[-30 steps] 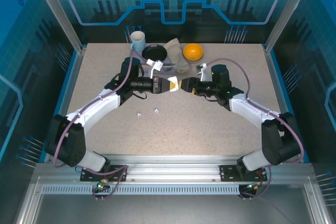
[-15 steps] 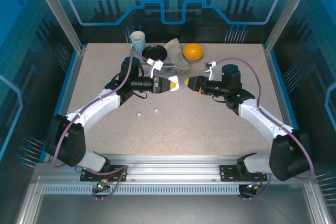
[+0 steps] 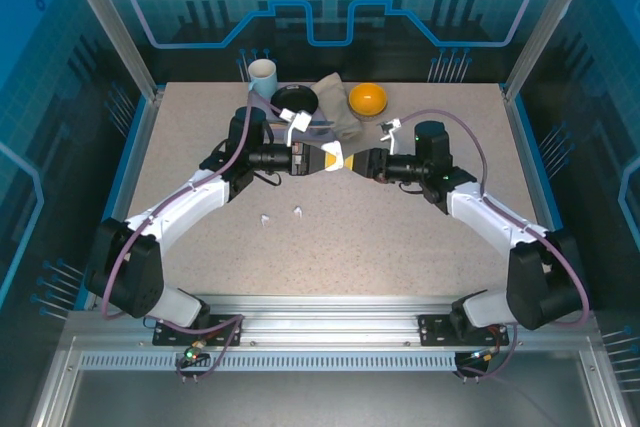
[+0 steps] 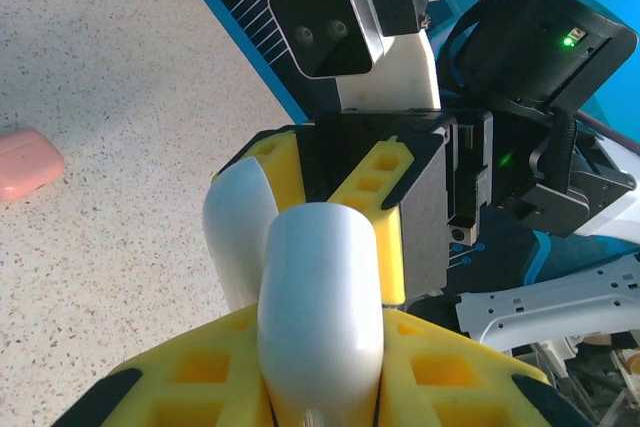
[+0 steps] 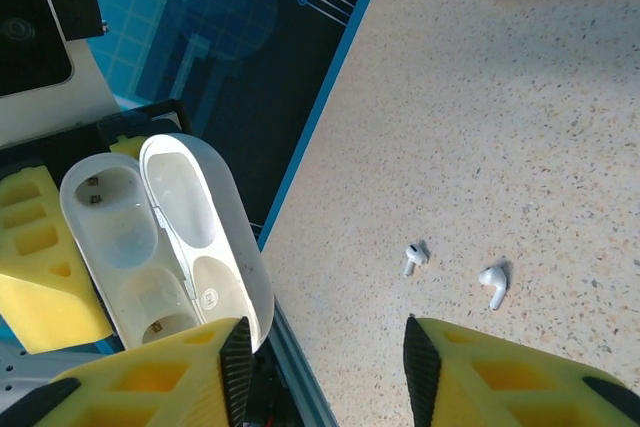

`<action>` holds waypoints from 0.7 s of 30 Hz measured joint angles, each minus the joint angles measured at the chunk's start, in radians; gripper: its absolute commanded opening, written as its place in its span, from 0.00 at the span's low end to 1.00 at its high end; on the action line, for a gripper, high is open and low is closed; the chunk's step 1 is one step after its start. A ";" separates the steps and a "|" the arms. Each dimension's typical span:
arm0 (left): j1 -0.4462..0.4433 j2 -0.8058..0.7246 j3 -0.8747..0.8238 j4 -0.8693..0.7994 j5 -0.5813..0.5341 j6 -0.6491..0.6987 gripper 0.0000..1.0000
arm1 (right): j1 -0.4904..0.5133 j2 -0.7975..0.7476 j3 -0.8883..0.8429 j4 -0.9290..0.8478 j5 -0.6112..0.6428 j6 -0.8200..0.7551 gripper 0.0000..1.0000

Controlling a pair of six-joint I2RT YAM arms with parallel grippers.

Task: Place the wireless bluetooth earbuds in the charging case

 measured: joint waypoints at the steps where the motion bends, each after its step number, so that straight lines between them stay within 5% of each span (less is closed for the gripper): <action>1: 0.000 0.000 0.000 0.003 0.000 -0.001 0.09 | 0.002 0.002 0.003 0.001 -0.002 0.000 0.46; 21: 0.000 0.016 0.000 0.025 0.014 -0.009 0.10 | 0.026 0.050 0.055 0.035 -0.016 0.000 0.27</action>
